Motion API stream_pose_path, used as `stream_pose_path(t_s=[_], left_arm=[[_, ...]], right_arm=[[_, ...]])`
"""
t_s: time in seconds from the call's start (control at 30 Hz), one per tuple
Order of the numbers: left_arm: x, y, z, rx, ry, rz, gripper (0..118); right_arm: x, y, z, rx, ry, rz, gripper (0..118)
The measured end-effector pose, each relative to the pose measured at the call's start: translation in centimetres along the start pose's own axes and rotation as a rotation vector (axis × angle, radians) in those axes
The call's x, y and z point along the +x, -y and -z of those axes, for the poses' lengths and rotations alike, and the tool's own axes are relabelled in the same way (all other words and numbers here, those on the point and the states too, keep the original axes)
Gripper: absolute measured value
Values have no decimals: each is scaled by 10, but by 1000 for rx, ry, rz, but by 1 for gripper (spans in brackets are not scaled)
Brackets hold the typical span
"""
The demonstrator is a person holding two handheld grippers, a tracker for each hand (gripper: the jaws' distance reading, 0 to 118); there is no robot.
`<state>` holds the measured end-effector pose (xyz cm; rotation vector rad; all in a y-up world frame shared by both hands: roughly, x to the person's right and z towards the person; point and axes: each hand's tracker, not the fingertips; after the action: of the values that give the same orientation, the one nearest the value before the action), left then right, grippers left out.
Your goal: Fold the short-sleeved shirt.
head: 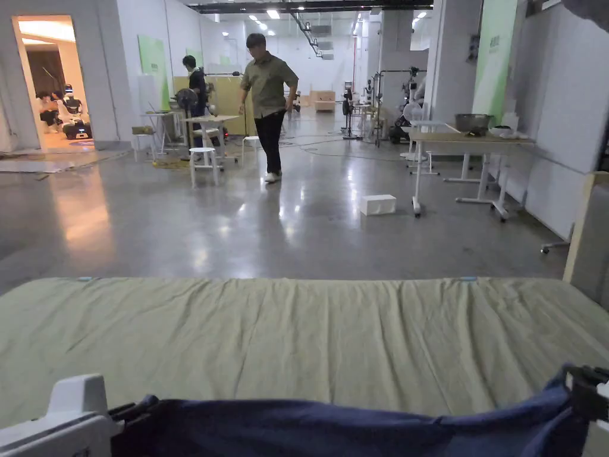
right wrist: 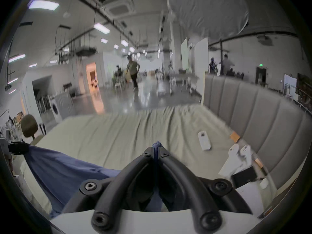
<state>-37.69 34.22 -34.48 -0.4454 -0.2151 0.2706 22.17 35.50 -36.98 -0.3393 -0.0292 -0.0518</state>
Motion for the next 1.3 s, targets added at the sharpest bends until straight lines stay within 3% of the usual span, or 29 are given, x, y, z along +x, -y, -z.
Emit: stream_pose_path(t_s=[0.43,0.47,0.63,0.77,1.3], left_arm=[[86,-154,-177,356,-29,169,6],[90,-162,-186,379,-32,170,6],[104,-197,-212,453,-85,203,6],[107,-191,-221,519,-113,218,6],[86,-197,-182,507,-120,190,6]], right_arm=[[-11,-190,-169,457,28,-84,3],[-13,-200,-175,451,30,-54,3],[-28,-250,-202,533,63,-121,3],[-37,-254,-216,590,66,-164,3],[-39,-246,-164,542,55,-156,3]])
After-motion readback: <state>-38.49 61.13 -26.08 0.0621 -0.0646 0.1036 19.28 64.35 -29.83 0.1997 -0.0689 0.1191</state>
